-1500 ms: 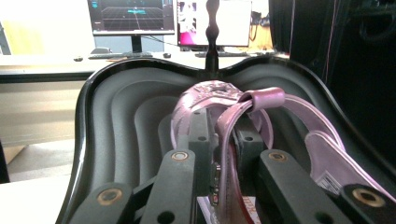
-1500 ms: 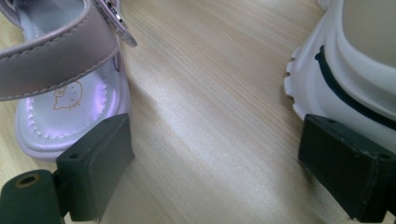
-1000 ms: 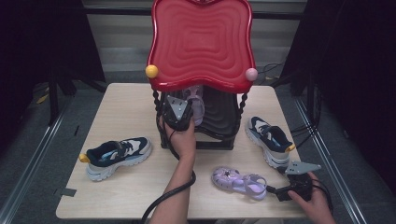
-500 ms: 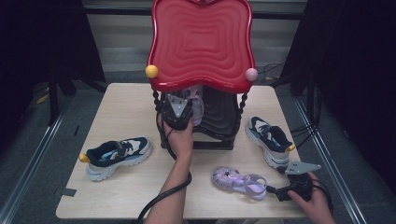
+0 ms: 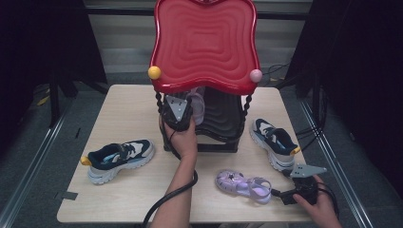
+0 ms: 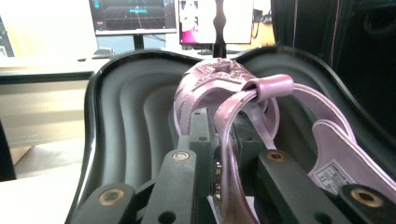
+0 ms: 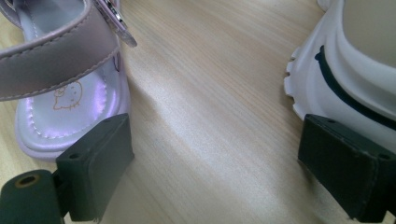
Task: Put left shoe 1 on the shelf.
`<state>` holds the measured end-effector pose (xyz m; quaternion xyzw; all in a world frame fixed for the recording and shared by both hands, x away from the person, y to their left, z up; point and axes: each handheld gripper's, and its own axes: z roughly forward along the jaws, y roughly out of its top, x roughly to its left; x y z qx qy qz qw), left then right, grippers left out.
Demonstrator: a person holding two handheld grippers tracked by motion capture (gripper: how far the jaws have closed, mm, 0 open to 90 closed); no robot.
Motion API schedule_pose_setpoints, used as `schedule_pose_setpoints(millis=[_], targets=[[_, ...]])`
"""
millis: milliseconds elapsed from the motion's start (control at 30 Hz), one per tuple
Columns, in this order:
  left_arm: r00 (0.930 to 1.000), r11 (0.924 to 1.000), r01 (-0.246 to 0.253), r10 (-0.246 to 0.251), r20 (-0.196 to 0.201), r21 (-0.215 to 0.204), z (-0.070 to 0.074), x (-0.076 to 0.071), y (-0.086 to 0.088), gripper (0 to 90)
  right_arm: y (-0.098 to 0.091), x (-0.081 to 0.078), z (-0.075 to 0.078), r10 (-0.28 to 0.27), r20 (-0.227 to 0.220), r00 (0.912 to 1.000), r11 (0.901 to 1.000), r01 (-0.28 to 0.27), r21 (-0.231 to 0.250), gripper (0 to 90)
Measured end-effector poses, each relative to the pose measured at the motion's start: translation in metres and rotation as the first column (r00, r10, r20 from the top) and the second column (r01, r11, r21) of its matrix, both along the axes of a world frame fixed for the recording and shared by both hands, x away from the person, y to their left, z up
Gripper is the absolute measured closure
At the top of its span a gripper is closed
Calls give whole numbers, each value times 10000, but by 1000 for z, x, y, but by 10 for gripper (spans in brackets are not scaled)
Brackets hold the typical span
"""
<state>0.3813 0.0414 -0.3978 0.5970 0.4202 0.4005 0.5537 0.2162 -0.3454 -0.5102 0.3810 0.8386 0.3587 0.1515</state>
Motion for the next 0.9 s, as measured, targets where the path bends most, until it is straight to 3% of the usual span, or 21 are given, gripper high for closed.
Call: schedule_pose_setpoints(millis=[167,467,533,900], targets=[[9997,9997,-191,194,-150,176,-2,5,0,816,0,0,0,-7,0,10000,10000,7,0,89],[9984,9988,31,-3,-558,494,-8,1,-5,806,0,0,0,-4,2,10000,10000,4,-4,89],[9981,9973,78,-33,-616,728,-11,-1,-7,803,0,0,0,-1,7,10000,10000,1,-1,89],[9971,9971,104,-46,-762,758,-15,-3,-4,792,0,0,0,-1,6,10000,10000,1,-1,89]])
